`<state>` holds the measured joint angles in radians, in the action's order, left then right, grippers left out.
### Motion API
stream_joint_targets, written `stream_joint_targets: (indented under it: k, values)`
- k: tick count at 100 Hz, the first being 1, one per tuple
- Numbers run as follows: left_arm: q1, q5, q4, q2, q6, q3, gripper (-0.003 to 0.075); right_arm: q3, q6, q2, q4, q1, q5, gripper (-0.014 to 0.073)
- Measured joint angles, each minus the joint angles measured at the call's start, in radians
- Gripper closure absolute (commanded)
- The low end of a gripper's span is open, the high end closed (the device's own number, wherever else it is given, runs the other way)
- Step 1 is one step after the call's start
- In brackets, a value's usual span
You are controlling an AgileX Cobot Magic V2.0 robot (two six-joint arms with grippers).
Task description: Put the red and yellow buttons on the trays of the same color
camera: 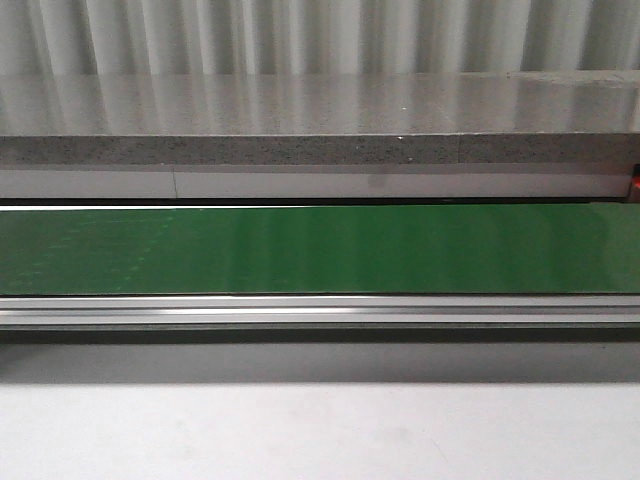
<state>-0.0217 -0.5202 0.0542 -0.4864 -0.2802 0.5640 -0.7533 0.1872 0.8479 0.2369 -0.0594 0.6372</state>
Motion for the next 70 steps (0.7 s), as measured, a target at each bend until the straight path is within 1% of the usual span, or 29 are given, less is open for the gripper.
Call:
stream_joint_targets:
  k: [7,18,40,52,70]
  values:
    - [0.042,-0.003,0.025,-0.077,-0.039,0.051,0.0099,0.000,0.000,0.000,0.000,0.000,0.000,0.0661]
    - [0.119,-0.005,0.030,-0.212,-0.060,0.125,0.0099,0.000,0.000,0.000,0.000,0.000,0.000,0.0661]
    - [0.256,-0.027,-0.043,-0.477,-0.072,0.242,0.0100,0.000,0.000,0.000,0.000,0.000,0.000,0.0661]
    - [0.303,-0.028,-0.080,-0.614,-0.073,0.273,0.0100,0.000,0.000,0.000,0.000,0.000,0.000,0.0661]
    - [0.349,-0.024,-0.119,-0.770,-0.073,0.296,0.0100,0.000,0.000,0.000,0.000,0.000,0.000,0.0661]
